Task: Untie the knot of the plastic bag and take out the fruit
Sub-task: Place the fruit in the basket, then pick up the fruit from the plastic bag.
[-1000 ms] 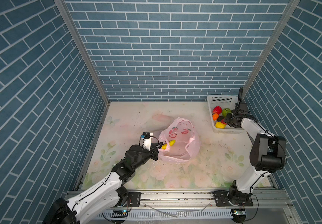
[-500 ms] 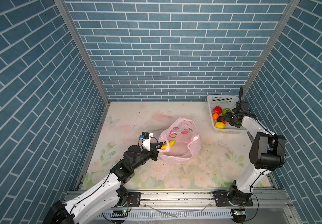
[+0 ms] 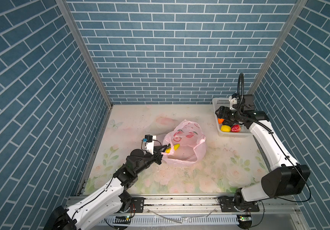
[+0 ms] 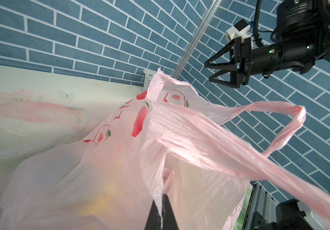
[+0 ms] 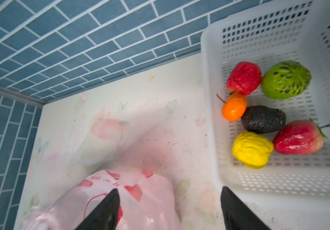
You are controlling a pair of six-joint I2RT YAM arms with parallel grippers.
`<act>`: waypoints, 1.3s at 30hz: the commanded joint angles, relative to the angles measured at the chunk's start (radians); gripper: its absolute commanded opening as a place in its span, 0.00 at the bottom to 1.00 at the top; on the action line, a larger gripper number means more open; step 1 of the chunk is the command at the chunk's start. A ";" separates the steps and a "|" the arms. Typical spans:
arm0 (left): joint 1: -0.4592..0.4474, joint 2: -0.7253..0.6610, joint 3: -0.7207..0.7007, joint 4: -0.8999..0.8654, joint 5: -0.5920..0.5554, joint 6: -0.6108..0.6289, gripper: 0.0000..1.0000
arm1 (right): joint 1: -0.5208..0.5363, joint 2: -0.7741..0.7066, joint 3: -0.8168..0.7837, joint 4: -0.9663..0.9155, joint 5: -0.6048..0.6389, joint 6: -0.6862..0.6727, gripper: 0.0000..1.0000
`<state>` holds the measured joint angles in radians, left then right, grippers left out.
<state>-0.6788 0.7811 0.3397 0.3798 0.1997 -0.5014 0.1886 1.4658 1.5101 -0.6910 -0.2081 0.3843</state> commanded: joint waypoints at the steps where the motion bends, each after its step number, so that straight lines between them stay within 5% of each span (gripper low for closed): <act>1: 0.007 -0.001 0.011 0.031 -0.011 0.000 0.04 | 0.069 -0.012 0.093 -0.112 -0.121 -0.017 0.79; 12: 0.007 0.006 0.016 0.050 -0.034 -0.006 0.05 | 0.387 0.083 0.326 -0.256 -0.185 -0.015 0.77; 18: 0.007 -0.003 0.010 0.062 -0.058 -0.013 0.05 | 0.502 0.139 0.300 -0.251 -0.158 -0.041 0.75; 31: 0.008 0.016 -0.013 0.151 -0.101 -0.052 0.05 | 0.711 0.078 -0.195 0.022 0.146 -0.153 0.68; 39: 0.025 0.041 -0.008 0.215 -0.105 -0.088 0.05 | 0.808 0.085 -0.391 0.099 0.186 -0.191 0.63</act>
<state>-0.6678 0.8204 0.3367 0.5312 0.1055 -0.5705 0.9684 1.5822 1.1790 -0.6403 -0.0692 0.2520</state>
